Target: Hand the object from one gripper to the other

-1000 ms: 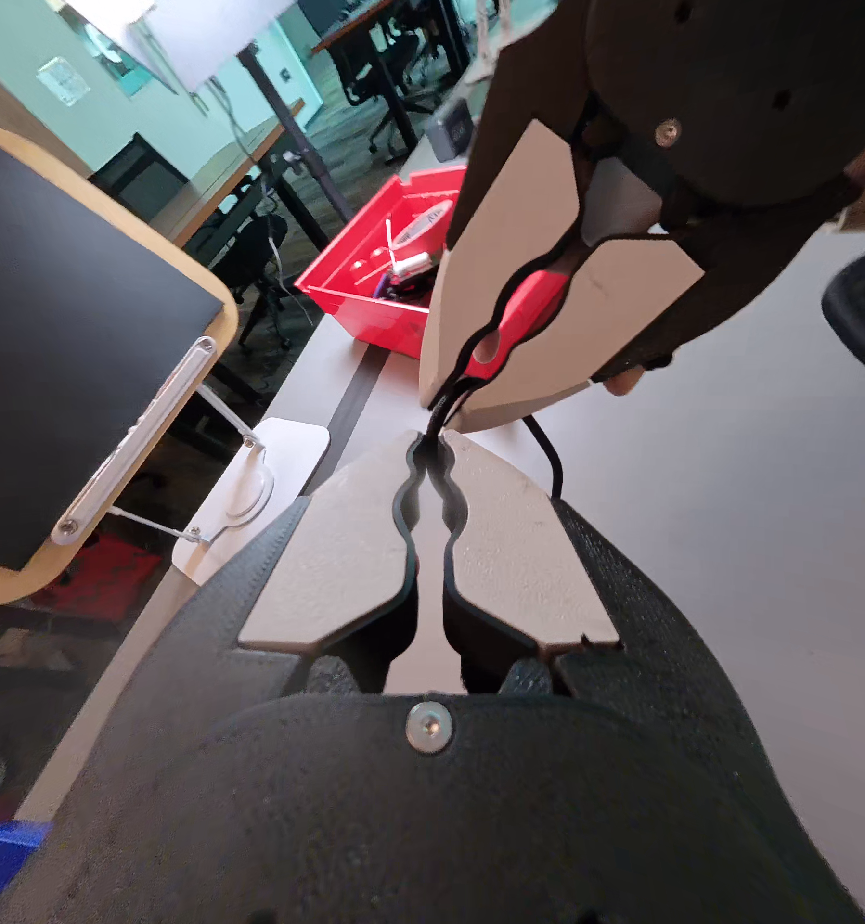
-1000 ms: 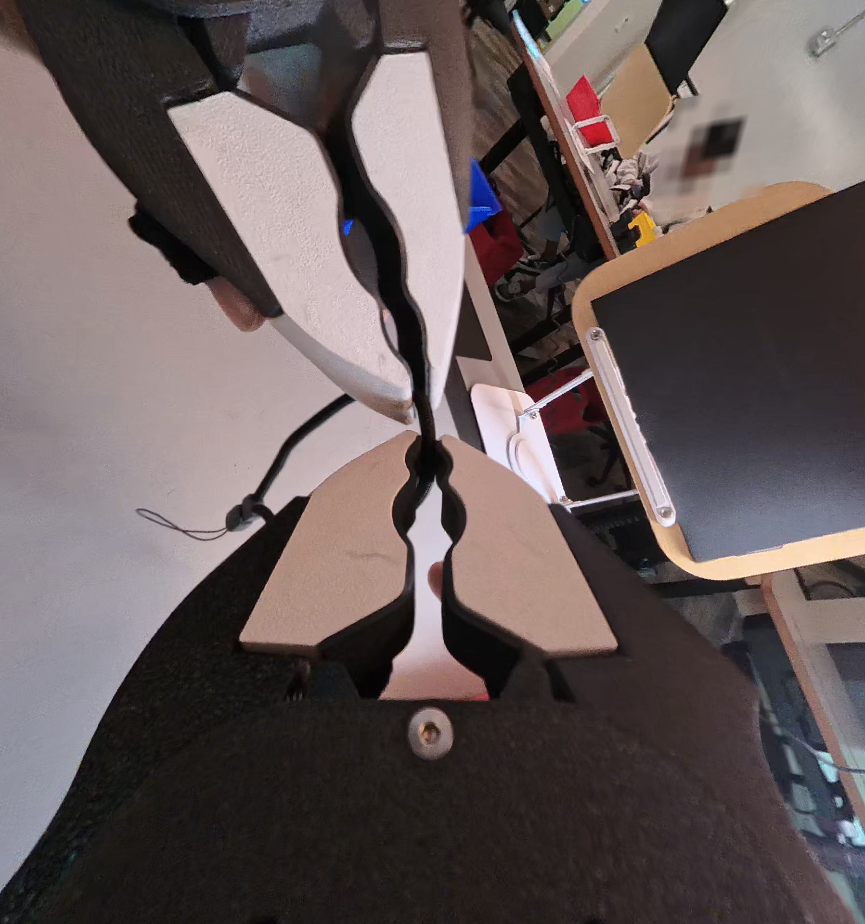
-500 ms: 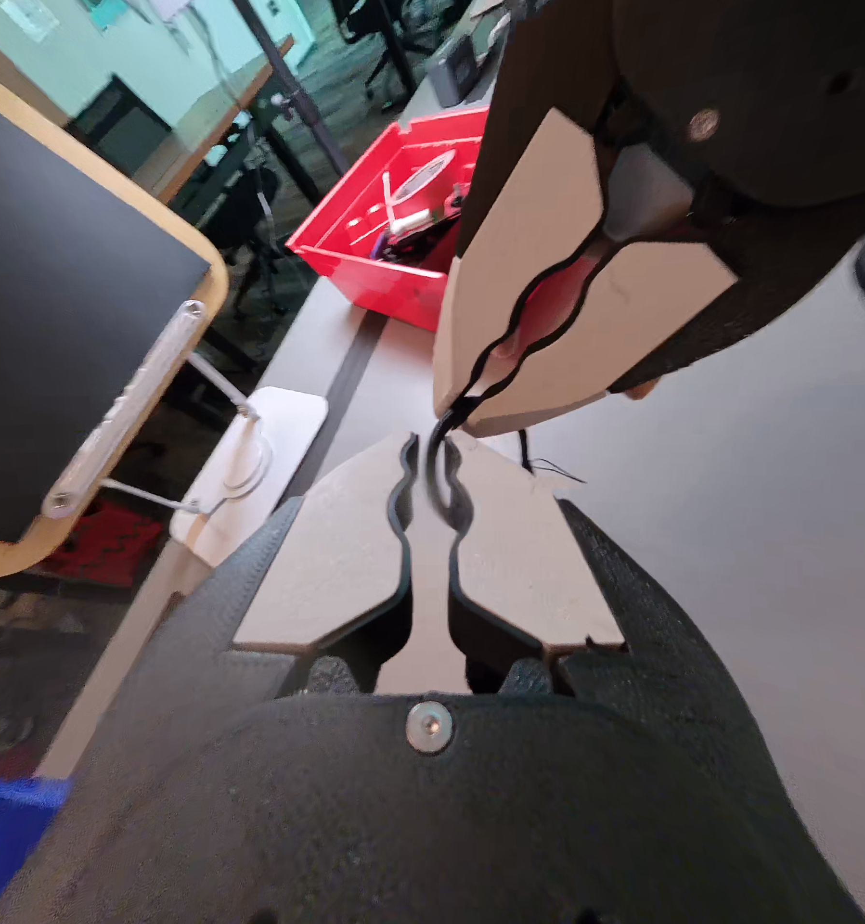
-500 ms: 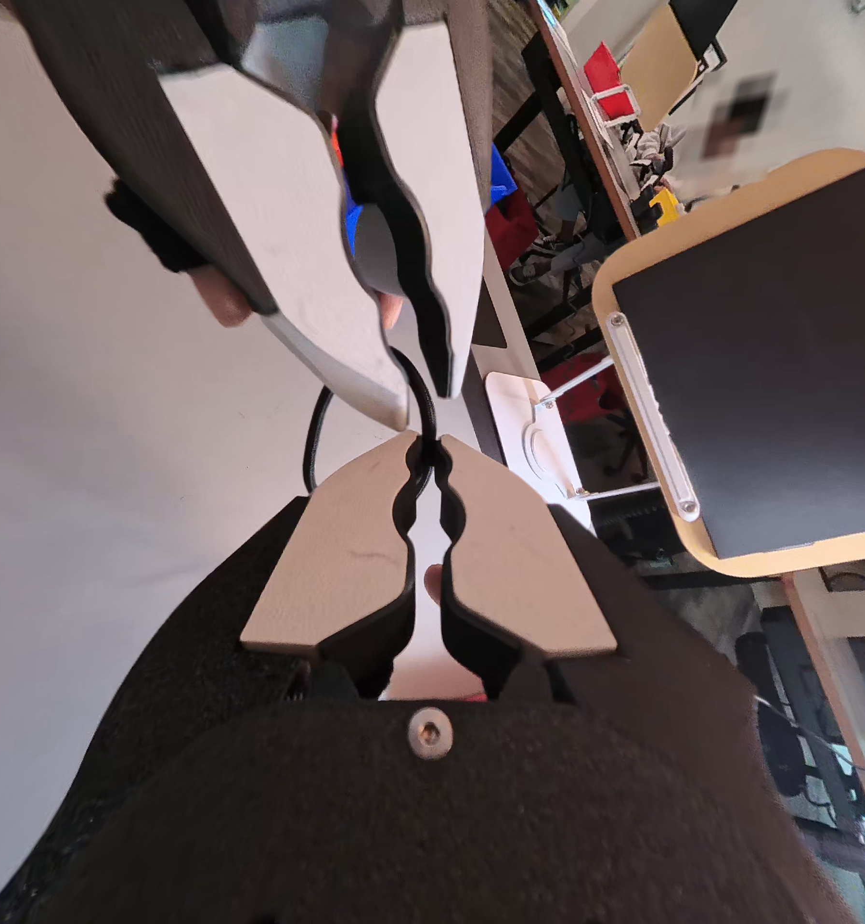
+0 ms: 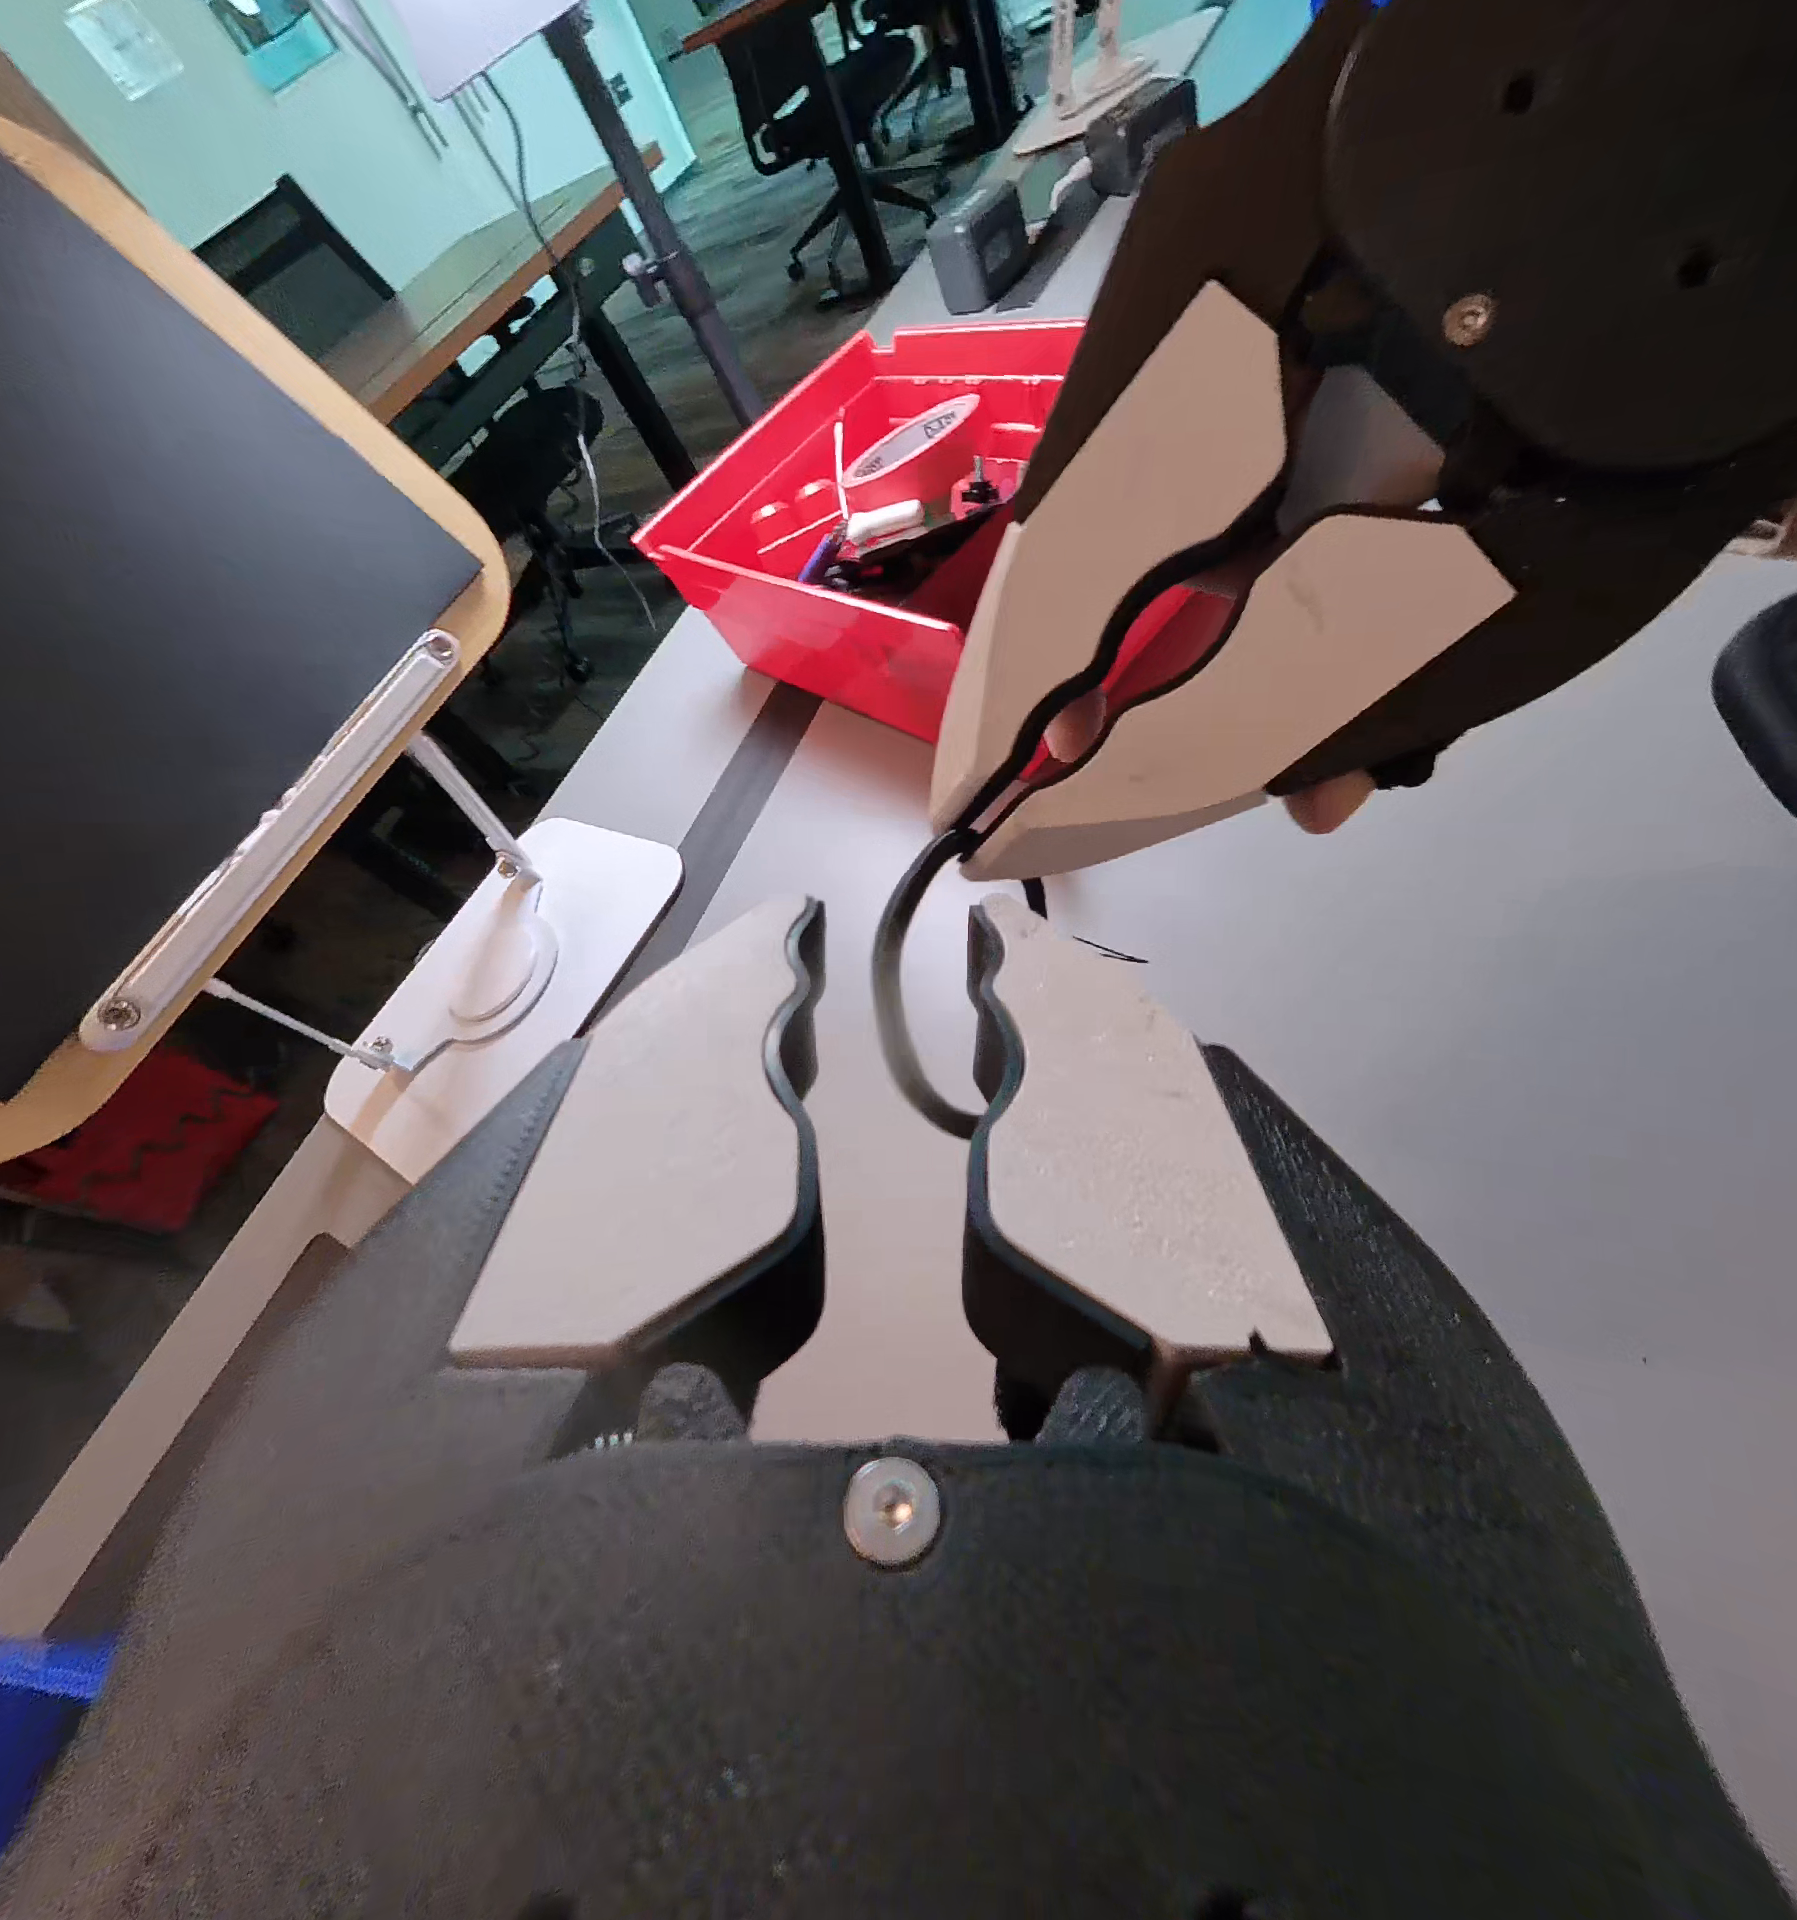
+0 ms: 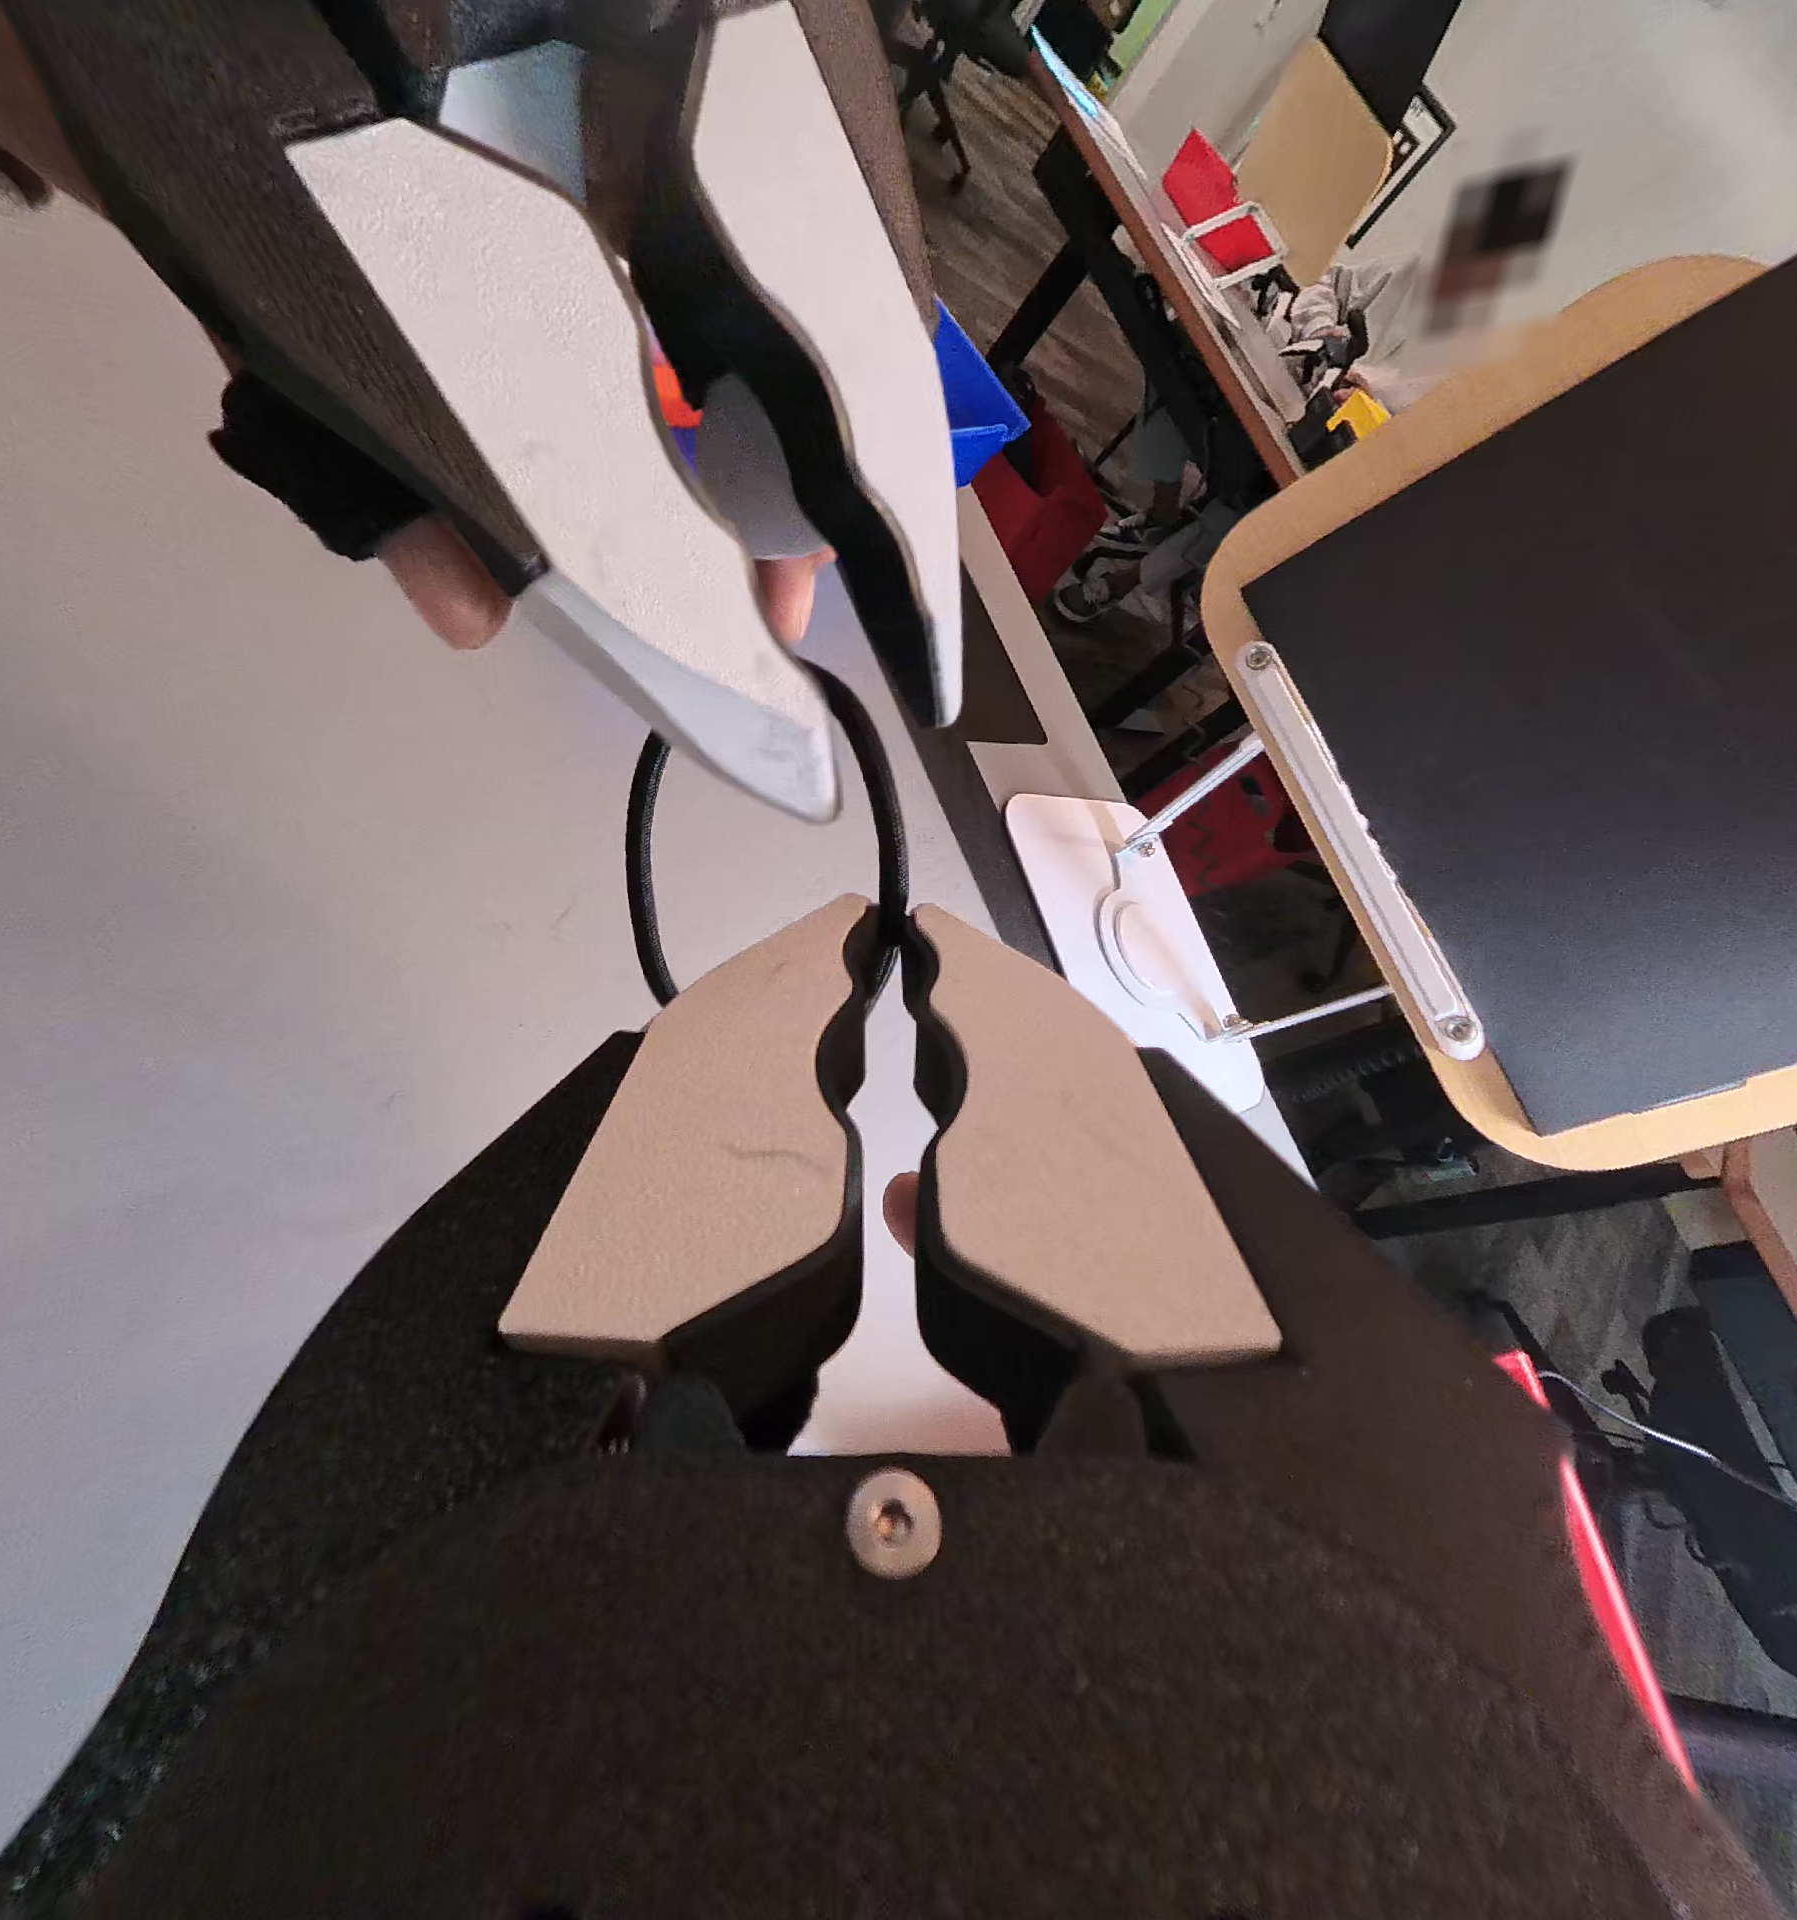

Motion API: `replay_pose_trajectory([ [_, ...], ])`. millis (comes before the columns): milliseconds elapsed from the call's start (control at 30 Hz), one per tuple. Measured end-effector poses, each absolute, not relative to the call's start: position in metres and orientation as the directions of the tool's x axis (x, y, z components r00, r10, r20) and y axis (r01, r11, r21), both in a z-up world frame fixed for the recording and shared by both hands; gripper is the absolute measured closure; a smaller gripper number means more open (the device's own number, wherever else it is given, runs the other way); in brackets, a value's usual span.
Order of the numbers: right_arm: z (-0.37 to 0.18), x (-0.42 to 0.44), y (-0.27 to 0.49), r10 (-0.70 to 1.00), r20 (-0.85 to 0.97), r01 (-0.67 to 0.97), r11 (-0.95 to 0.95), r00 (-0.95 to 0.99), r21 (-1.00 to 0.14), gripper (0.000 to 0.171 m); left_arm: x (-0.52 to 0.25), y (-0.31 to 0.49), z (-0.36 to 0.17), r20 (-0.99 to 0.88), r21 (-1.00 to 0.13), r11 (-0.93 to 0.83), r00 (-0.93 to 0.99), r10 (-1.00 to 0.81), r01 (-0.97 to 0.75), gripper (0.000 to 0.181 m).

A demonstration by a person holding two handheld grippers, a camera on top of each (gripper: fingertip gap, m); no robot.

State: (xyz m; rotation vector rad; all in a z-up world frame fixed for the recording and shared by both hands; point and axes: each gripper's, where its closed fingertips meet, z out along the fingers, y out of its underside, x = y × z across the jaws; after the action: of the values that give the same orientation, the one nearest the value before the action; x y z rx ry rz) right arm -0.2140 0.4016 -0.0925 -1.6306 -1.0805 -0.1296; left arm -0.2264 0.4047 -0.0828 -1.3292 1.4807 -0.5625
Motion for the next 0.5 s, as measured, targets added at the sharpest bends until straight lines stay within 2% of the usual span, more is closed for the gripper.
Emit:
replay_pose_trajectory([
  [67, -0.094, -0.217, 0.400, 0.570, 0.614, 0.725, 0.048, 0.545, -0.687, 0.168, -0.224, 0.399, -0.087, -0.404, -0.827, 0.317, 0.100, -0.909, -0.464, 0.156],
  [167, -0.098, -0.224, 0.396, 0.567, 0.669, 0.775, 0.083, 0.480, -0.626, 0.168, -0.224, 0.402, -0.096, -0.506, -0.756, 0.392, 0.088, -0.858, -0.525, 0.169],
  [233, -0.095, -0.224, 0.395, 0.554, 0.684, 0.783, 0.088, 0.475, -0.615, 0.168, -0.223, 0.401, -0.091, -0.521, -0.761, 0.410, 0.097, -0.848, -0.502, 0.174],
  [300, -0.083, -0.221, 0.396, 0.528, 0.666, 0.739, 0.103, 0.526, -0.666, 0.167, -0.223, 0.399, -0.080, -0.483, -0.807, 0.388, 0.119, -0.867, -0.445, 0.178],
  [400, -0.077, -0.217, 0.397, 0.565, 0.569, 0.644, 0.084, 0.598, -0.760, 0.152, -0.226, 0.399, -0.067, -0.436, -0.853, 0.360, 0.137, -0.890, -0.377, 0.178],
  [433, -0.078, -0.216, 0.398, 0.567, 0.559, 0.634, 0.082, 0.605, -0.769, 0.156, -0.226, 0.399, -0.065, -0.425, -0.862, 0.352, 0.140, -0.895, -0.364, 0.178],
  [467, -0.078, -0.217, 0.398, 0.570, 0.561, 0.632, 0.093, 0.600, -0.769, 0.168, -0.227, 0.399, -0.065, -0.416, -0.867, 0.345, 0.140, -0.899, -0.359, 0.178],
  [500, -0.078, -0.218, 0.398, 0.567, 0.567, 0.632, 0.103, 0.597, -0.768, 0.168, -0.228, 0.400, -0.065, -0.408, -0.869, 0.337, 0.140, -0.902, -0.361, 0.178],
])
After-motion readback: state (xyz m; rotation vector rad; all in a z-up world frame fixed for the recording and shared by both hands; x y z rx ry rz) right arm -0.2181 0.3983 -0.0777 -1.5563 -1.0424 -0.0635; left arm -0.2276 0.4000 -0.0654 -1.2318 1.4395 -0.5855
